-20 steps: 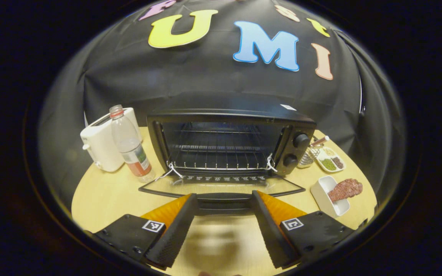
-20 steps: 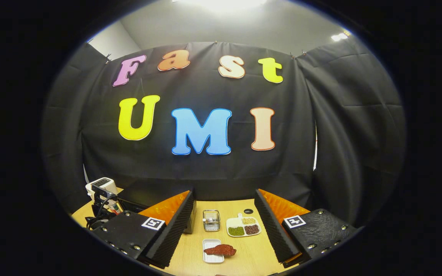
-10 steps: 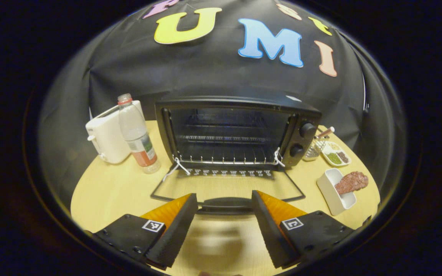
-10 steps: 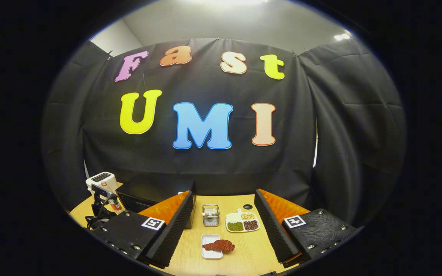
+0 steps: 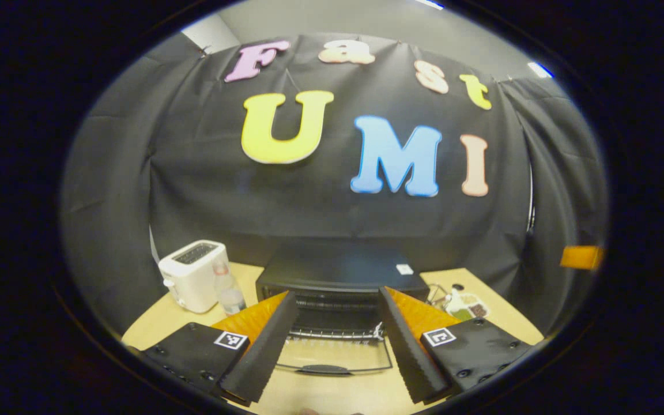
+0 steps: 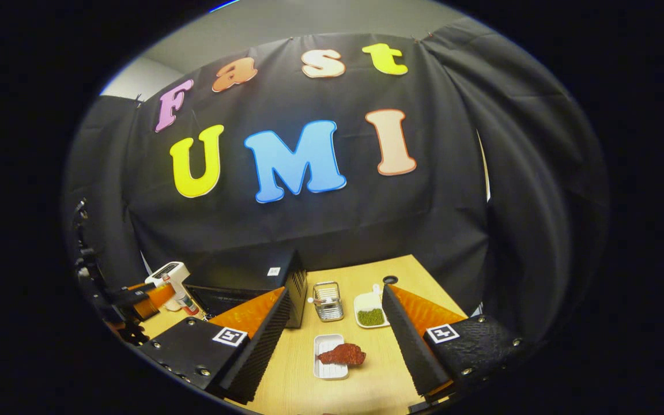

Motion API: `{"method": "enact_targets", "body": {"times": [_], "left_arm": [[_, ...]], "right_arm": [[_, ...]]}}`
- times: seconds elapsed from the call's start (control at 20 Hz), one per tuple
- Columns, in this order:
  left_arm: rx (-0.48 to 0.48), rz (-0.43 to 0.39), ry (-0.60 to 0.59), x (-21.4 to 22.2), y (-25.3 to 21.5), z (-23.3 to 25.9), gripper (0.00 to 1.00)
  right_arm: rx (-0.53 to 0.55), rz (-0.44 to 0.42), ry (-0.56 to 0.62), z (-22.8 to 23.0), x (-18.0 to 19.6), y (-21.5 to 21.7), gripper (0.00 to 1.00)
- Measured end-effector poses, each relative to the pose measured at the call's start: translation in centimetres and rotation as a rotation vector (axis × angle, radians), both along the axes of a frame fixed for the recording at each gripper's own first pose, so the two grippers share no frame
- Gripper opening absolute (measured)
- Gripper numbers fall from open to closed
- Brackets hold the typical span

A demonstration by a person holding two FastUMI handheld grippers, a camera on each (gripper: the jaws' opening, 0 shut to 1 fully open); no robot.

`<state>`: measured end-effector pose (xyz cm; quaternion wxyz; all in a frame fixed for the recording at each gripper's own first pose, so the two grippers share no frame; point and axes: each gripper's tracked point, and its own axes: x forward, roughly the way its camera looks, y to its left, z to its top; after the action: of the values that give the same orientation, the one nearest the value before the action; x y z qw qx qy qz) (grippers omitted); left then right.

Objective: Open the electric oven with the left hand, put the food in, and close the electric oven.

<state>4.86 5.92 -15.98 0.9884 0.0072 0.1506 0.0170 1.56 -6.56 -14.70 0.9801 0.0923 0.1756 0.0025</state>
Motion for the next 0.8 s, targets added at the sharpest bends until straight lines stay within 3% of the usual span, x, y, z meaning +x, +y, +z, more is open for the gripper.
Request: {"method": "enact_targets", "body": {"times": [0.3, 0.8], "left_arm": [[-0.014, 0.008, -0.161, -1.2, -2.3, 8.4, 0.98], [0.038, 0.125, -0.111, -3.0, -2.1, 7.0, 0.98]], "right_arm": [[0.241, -0.043, 0.207, -9.0, 0.7, -3.6, 0.97], [0.461, 0.096, 0.484, -23.0, 2.0, -1.7, 0.94]]}}
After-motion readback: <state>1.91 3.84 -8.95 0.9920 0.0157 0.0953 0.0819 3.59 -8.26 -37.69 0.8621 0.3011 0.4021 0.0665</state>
